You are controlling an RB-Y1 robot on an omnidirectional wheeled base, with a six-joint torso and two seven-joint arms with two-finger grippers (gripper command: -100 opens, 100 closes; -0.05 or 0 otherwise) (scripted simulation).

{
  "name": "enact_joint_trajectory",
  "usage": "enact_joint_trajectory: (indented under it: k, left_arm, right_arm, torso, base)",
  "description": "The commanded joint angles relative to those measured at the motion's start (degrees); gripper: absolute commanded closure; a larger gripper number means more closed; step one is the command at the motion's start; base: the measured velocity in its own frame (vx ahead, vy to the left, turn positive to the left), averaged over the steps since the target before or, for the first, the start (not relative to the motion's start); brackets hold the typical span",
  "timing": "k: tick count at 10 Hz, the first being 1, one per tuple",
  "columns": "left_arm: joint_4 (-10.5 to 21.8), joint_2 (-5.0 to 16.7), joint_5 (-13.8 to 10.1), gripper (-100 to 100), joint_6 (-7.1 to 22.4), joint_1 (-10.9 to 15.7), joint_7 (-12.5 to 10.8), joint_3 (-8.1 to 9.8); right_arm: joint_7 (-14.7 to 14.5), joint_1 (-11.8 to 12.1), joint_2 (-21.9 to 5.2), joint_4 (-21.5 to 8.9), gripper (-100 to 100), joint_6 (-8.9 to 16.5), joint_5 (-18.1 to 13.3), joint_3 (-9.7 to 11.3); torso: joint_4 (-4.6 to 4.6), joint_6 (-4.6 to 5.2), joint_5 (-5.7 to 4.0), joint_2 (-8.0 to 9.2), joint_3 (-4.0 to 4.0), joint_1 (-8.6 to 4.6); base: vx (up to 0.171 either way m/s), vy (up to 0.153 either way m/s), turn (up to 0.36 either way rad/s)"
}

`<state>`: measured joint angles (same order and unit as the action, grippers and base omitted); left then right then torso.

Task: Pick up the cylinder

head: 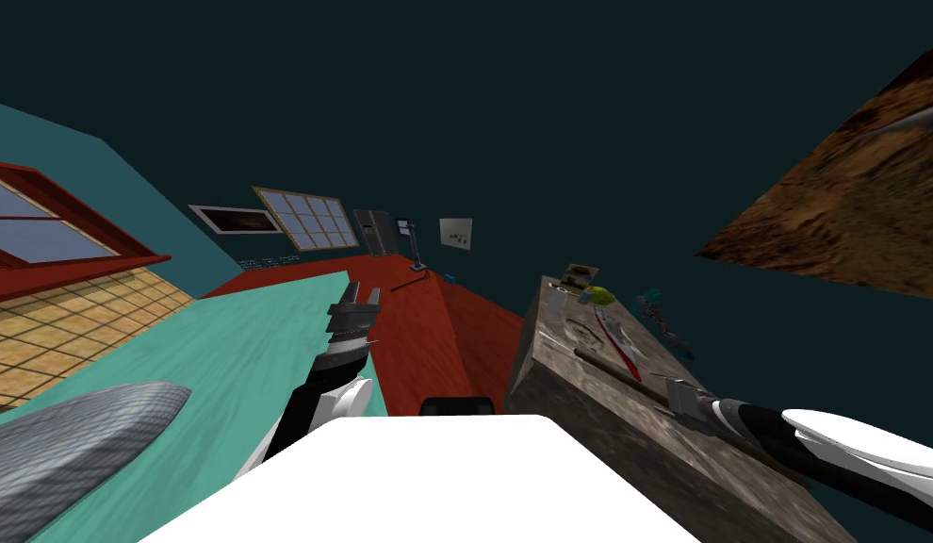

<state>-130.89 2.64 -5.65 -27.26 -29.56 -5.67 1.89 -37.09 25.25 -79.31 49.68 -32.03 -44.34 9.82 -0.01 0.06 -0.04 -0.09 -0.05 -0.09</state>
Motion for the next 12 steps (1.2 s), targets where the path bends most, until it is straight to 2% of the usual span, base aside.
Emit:
enact_joint_trajectory:
  k: [1, 2, 3, 5, 6, 7, 8, 9, 10, 12]
  left_arm:
    - [0.00, 0.00, 0.00, 0, 0.00, 0.00, 0.00, 0.00]
    - [0.00, 0.00, 0.00, 0, 0.00, 0.01, 0.00, 0.00]
    - [0.00, 0.00, 0.00, 0, 0.00, 0.01, 0.00, 0.00]
    - [0.00, 0.00, 0.00, 0, 0.00, 0.01, 0.00, 0.00]
    - [0.00, 0.00, 0.00, 0, 0.00, 0.01, 0.00, 0.00]
    - [0.00, 0.00, 0.00, 0, 0.00, 0.01, 0.00, 0.00]
    - [0.00, 0.00, 0.00, 0, 0.00, 0.01, 0.00, 0.00]
    - [0.00, 0.00, 0.00, 0, 0.00, 0.01, 0.00, 0.00]
    - [0.00, 0.00, 0.00, 0, 0.00, 0.01, 0.00, 0.00]
    - [0.00, 0.00, 0.00, 0, 0.00, 0.01, 0.00, 0.00]
  right_arm:
    - [1.98, -0.06, -1.14, 2.39, -100, 2.34, 0.12, 1.94]
    - [3.70, -0.13, -2.28, 3.92, -100, 3.79, 0.24, 3.88]
    - [3.96, -0.13, -2.28, 4.78, -100, 4.69, 0.24, 3.88]
    - [7.60, -0.26, -4.57, 8.83, -100, 8.41, 0.47, 7.54]
    - [7.92, -0.26, -4.57, 9.57, -100, 9.37, 0.47, 7.77]
    - [9.91, -0.32, -5.71, 11.45, -100, 11.17, 0.59, 9.71]
    - [9.91, -0.32, -5.71, 11.96, -100, 11.72, 0.59, 9.71]
    - [11.89, -0.39, -6.85, 14.07, -100, 13.75, 0.71, 11.65]
    - [11.89, -0.39, -6.85, 14.35, -100, 14.06, 0.71, 11.65]
    - [15.56, -0.51, -9.13, 18.42, -100, 17.84, 0.94, 15.38]
  torso:
    - [0.00, 0.00, 0.00, 0.00, 0.00, 0.00]
    - [0.03, -0.01, 0.01, 0.12, 0.07, -0.01]
    - [0.06, -0.01, 0.00, 0.25, 0.15, -0.07]
    - [0.07, 0.01, -0.01, 0.27, 0.16, -0.06]
    - [0.08, 0.00, -0.01, 0.32, 0.19, -0.12]
    - [0.08, 0.01, -0.02, 0.32, 0.19, -0.07]
    - [0.08, 0.01, 0.00, 0.30, 0.18, -0.05]
    - [0.07, 0.02, 0.00, 0.25, 0.16, -0.01]
    - [0.06, 0.01, 0.01, 0.25, 0.15, -0.01]
    - [0.07, 0.01, 0.00, 0.26, 0.16, -0.03]
  base:
    - [-0.007, -0.032, 0.019]
    - [-0.043, -0.055, 0.050]
    - [-0.036, -0.054, 0.016]
    - [-0.036, -0.058, 0.021]
    - [-0.042, -0.049, 0.024]
    - [-0.032, -0.044, 0.020]
    - [-0.018, -0.032, 0.013]
    - [-0.019, -0.035, 0.021]
    - [-0.024, -0.033, 0.016]
    - [-0.034, -0.050, 0.028]
